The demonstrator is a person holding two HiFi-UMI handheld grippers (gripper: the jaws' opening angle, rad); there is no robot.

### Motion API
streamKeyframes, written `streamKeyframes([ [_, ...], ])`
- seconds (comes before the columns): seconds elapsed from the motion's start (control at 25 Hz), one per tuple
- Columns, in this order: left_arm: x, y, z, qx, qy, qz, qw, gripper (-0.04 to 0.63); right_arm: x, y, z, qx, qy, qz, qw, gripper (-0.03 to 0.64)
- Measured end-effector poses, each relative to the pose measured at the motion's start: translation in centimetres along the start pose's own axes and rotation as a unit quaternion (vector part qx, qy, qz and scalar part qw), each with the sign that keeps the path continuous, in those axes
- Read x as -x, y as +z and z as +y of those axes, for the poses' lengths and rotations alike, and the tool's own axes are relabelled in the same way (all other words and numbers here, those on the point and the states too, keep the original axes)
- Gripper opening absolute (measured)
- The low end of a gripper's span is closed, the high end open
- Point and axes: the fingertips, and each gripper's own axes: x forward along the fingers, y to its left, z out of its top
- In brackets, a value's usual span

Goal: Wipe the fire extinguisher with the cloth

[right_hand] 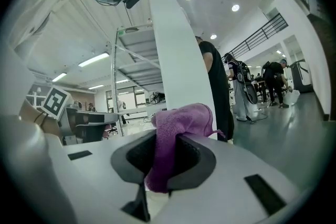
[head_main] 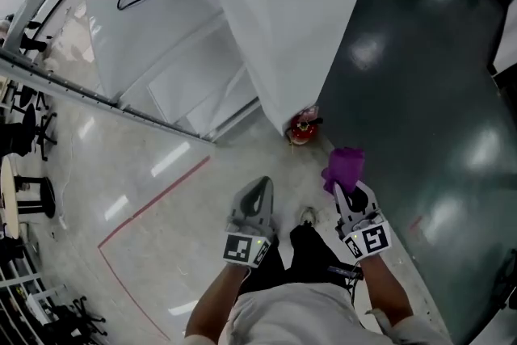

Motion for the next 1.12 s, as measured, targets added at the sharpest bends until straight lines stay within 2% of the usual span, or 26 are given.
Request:
streamKeyframes([
  [0.16,-2.2,-2.7,1.3,0.010,-0.004,0.004,0.9999,0.006,-2.8,-2.4,-1.8,0.007,-0.001,0.006,1.000,0.061],
  [0.24,-3.6,-4.8,2.2,0.018,-0.013,0.003,0.9997,0.006,-4.6,-4.9,-2.6,0.003,0.000,0.010,1.000,0.061],
  [0.4,-5.6,-10.9,4.0,0.024,-0.022,-0.006,0.9995,0.006,-7.8,-12.2,-3.9,0.008,-0.005,0.021,1.000,0.061],
  [0.52,-5.6,-15.2,5.0,0.049,-0.025,0.001,0.9985,0.006,-8.6,-17.1,-4.6,0.016,-0.010,0.037,0.999,0.061],
  [0.72,-7.1,-24.3,8.6,0.061,-0.029,0.010,0.9976,0.006,-11.5,-25.8,-6.3,0.028,-0.018,0.056,0.998,0.061],
  [0.92,-9.9,-30.3,9.9,0.045,-0.059,0.005,0.9973,0.005,-14.4,-31.9,-8.6,0.051,-0.025,0.061,0.997,0.061],
  [1.12,-12.2,-35.5,10.1,0.040,-0.085,-0.004,0.9956,0.005,-16.5,-39.6,-12.5,0.055,-0.063,0.061,0.995,0.061],
])
